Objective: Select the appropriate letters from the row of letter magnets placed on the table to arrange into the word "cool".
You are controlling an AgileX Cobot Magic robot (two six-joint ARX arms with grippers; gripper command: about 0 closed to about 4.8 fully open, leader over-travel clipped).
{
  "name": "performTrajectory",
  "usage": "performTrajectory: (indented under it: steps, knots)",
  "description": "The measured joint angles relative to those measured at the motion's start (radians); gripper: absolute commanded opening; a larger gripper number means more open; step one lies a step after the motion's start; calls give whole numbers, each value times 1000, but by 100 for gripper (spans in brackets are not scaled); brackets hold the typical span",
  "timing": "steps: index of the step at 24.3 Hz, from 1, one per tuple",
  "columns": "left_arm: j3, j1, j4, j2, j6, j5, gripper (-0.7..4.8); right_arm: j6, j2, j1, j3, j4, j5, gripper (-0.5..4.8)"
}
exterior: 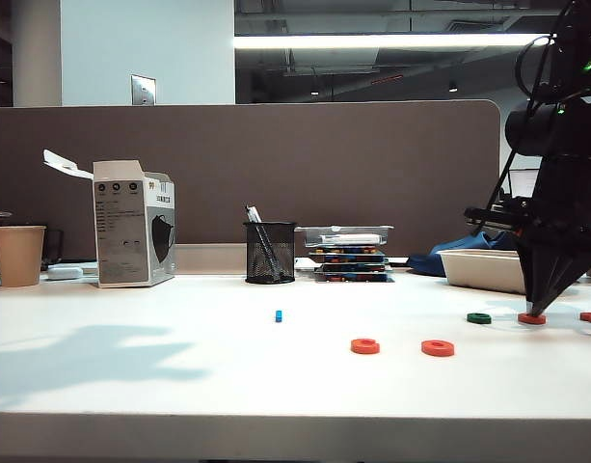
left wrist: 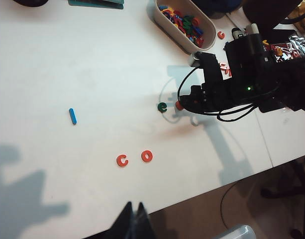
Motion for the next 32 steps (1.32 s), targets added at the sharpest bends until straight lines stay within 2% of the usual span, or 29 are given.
performTrajectory:
  steps: [12,17,24,32]
  knots:
    - [0,0,0,0,0,0,-4,-16,-1,17,1,-59,9,-6]
    - [0,0,0,0,0,0,-4,-20,-23,93,-50,-67,43,-6]
    - [0,0,0,0,0,0,-4,32,-104,179,-177,-13,7,-6]
    - [0,0,0,0,0,0,-4,69,-119,237,-198,-35,-8,-6]
